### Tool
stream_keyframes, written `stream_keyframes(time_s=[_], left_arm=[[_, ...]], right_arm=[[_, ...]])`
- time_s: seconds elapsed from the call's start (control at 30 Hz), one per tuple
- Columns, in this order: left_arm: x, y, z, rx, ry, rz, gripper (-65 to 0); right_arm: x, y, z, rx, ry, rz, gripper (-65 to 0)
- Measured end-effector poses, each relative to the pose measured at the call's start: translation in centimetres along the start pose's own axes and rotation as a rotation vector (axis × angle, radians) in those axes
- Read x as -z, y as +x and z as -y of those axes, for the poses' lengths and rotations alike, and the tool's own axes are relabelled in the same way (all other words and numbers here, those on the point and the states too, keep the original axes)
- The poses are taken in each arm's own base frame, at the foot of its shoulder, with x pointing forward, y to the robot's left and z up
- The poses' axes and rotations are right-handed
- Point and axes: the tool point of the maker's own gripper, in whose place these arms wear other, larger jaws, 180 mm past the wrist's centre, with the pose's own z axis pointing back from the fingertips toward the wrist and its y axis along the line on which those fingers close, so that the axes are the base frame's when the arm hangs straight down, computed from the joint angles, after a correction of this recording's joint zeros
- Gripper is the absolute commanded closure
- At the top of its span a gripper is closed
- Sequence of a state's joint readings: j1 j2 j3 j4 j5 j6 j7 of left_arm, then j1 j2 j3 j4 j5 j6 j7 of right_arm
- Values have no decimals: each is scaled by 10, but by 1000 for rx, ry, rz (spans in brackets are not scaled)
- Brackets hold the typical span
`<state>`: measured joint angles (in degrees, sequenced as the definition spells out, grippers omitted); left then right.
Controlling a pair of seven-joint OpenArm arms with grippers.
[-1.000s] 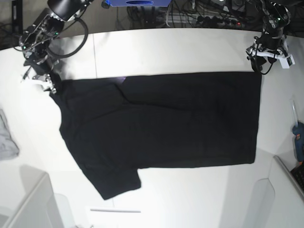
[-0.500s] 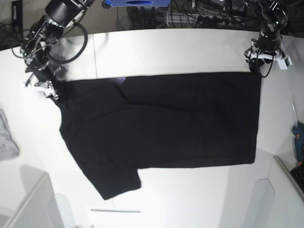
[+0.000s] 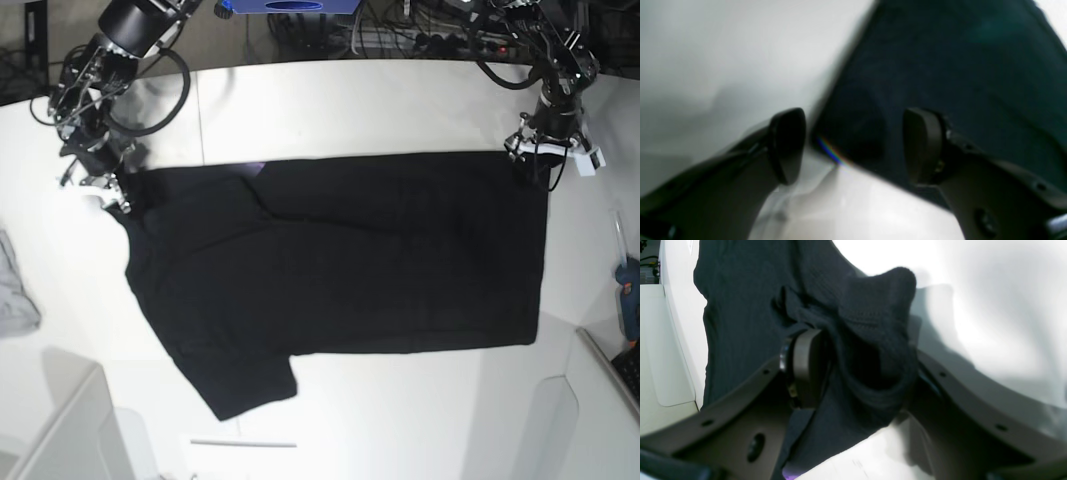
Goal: Fold the T-shirt properly
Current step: 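Hold the shoulders raised and drag the shirt to straighten it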
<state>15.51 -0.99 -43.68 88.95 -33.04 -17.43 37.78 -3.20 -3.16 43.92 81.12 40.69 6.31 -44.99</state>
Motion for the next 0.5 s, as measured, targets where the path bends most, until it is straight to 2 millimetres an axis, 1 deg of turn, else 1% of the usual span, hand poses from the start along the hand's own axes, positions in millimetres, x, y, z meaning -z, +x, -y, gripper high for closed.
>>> stream_keyframes(time_s=[0.13, 0.17, 0.2, 0.23, 0.27, 0.33, 0.37, 0.4, 0.5], left_arm=[[6, 0, 1, -15, -10, 6, -431], [6, 0, 0, -19, -11, 9, -406], [6, 0, 0, -20, -10, 10, -365], [6, -1, -1, -19, -7, 7, -299], [6, -2, -2, -20, -4, 2, -221], [6, -6, -3, -24, -2, -15, -41], [6, -7, -3, -22, 0, -23, 0], [6, -8, -3, -24, 0, -24, 0], [6, -7, -3, -19, -1, -25, 0]], right_arm=[[0, 0, 0, 0, 0, 0, -290], [0, 0, 0, 0, -1, 1, -279], [0, 0, 1, 0, -3, 2, -255], [0, 1, 2, -1, -7, 6, -215], [0, 2, 4, -3, -14, 15, -165], [0, 2, 9, -2, -26, 37, -57], [-1, 1, 11, 0, -29, 40, -12], [-1, 1, 11, 0, -29, 40, 0], [-1, 1, 11, -2, -30, 39, 0]])
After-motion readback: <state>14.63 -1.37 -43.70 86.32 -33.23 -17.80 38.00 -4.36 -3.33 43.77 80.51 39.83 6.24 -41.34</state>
